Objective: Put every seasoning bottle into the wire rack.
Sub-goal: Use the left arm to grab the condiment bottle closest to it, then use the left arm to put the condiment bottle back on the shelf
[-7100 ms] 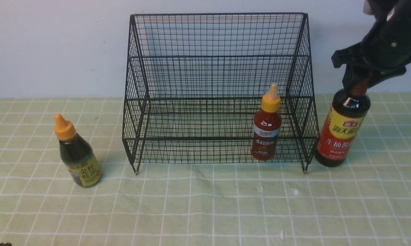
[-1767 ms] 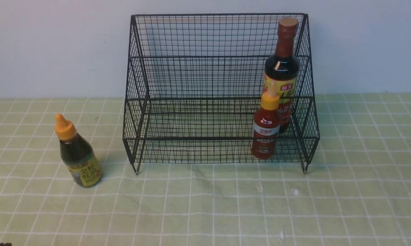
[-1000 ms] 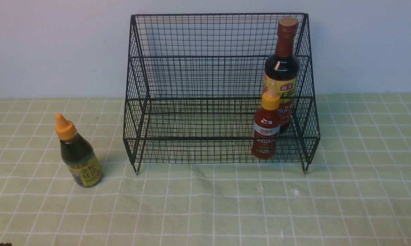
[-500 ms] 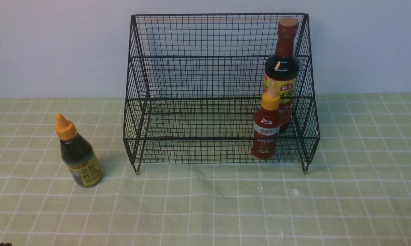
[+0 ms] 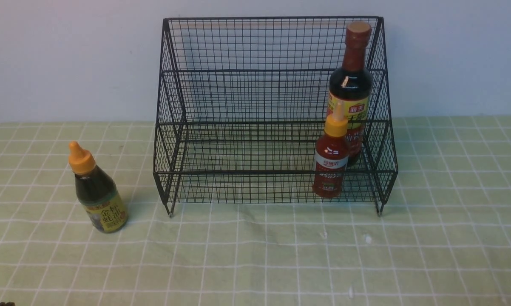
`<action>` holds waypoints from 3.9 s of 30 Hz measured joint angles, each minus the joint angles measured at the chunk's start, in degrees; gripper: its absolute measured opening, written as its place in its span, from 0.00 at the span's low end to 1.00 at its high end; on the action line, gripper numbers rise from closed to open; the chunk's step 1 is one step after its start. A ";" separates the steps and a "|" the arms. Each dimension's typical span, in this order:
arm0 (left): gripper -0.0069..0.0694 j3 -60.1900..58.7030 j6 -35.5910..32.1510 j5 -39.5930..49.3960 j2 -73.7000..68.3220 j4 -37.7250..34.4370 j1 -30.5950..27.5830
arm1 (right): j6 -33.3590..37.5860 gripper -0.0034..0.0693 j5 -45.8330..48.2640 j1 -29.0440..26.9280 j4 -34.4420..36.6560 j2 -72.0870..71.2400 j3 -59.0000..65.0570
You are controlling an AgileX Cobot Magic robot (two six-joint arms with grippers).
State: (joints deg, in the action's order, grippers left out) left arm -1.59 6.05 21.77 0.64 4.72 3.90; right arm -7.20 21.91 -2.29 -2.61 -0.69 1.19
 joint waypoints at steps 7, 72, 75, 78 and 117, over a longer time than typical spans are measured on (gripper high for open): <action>0.08 -0.19 0.54 -7.24 0.00 3.65 0.00 | 0.00 0.03 0.00 0.00 0.06 0.00 0.00; 0.74 74.55 -7.34 29.19 -88.49 0.49 0.00 | -0.21 0.03 0.00 0.00 0.11 0.00 0.00; 0.78 74.62 -7.06 28.69 -90.34 0.87 0.00 | -0.21 0.03 0.00 0.00 0.11 0.00 0.00; 0.79 74.66 -6.05 28.49 -92.08 0.92 0.00 | -0.21 0.03 0.00 0.00 0.11 0.00 0.00; 0.47 94.81 -5.56 43.12 -86.30 -2.36 1.81 | -0.21 0.03 0.00 0.00 0.11 0.00 0.00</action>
State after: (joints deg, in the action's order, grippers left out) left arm 93.21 0.50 64.89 -85.65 2.36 5.71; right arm -7.42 21.91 -2.29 -2.51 -0.69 1.19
